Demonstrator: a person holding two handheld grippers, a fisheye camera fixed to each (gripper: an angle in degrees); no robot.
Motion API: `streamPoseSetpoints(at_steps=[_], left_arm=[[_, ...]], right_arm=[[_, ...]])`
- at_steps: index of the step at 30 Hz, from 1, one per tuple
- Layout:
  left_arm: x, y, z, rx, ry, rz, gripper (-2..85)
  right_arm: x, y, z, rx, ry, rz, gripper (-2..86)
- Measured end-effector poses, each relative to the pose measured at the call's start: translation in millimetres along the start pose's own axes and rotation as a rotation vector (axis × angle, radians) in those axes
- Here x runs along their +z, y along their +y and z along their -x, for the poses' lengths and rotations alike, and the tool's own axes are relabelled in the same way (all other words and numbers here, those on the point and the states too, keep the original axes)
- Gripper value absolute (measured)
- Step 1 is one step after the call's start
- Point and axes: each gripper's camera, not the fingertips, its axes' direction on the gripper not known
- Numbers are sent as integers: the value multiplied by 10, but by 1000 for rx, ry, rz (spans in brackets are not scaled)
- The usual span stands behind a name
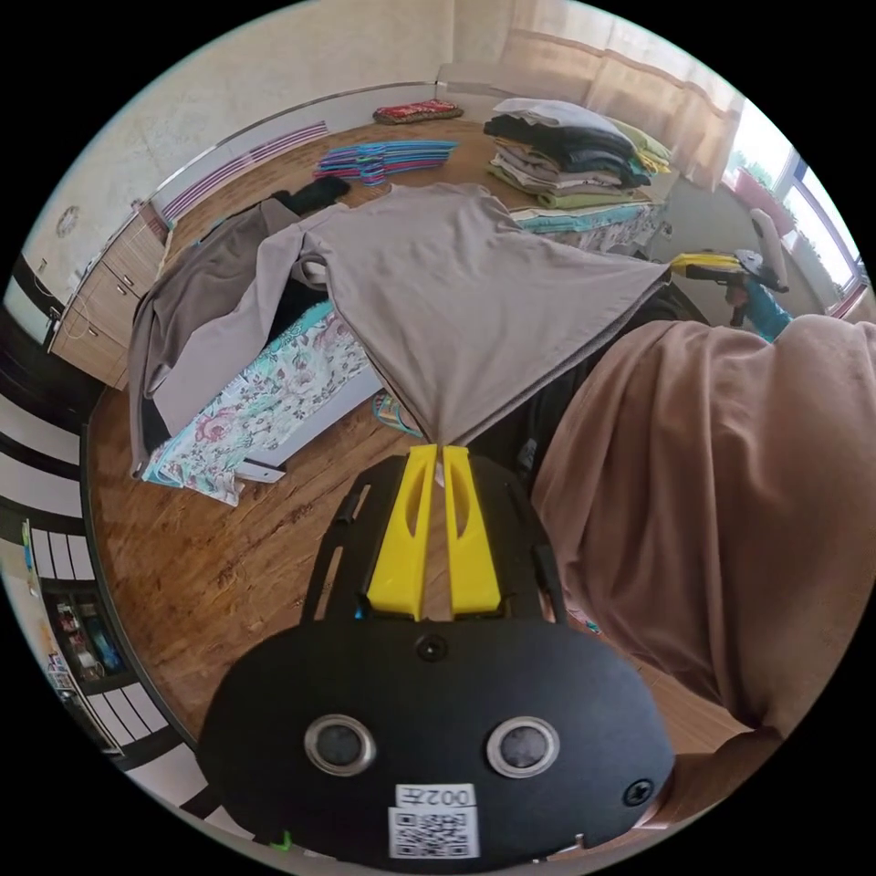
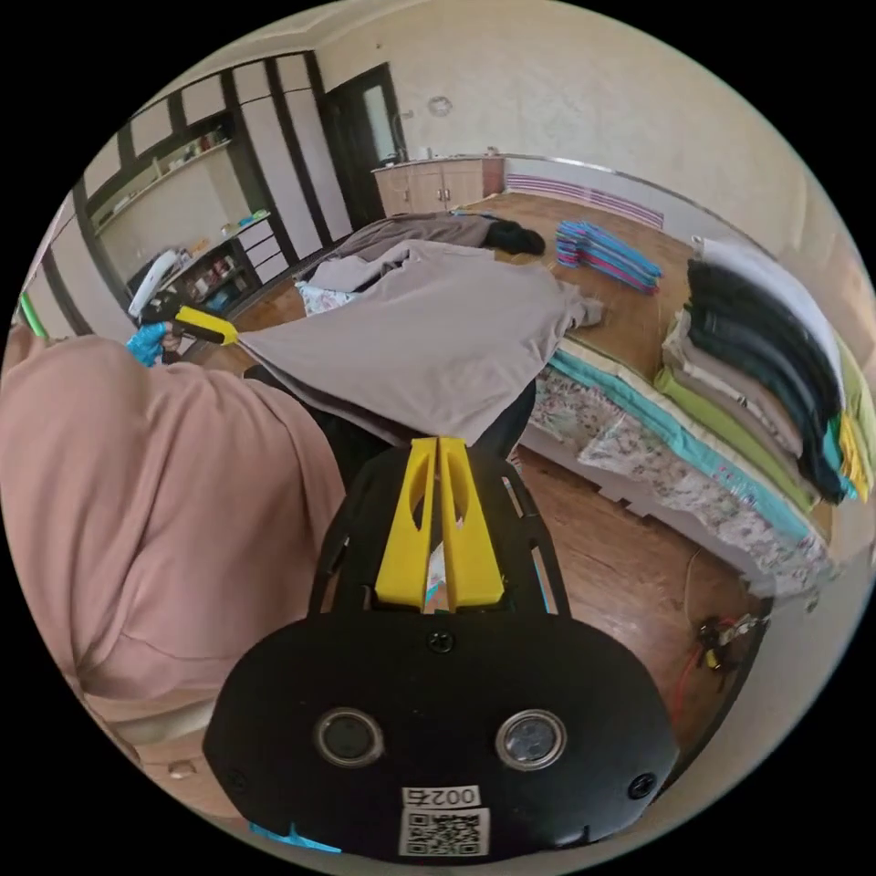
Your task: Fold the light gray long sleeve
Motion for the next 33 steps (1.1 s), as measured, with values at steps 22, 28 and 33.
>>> streamPoseSetpoints(at_steps=[22,28,33], left_arm=[[432,387,56,-37,105,-76,43],[525,405,51,-36,127,-104,40],[563,424,94,-66,130,-121,1]], right_arm=[[761,570,-156,175,-114,85,78],[814,831,-427,370,-172,-46,51],[1114,861,-316,371,-109,-29,38]])
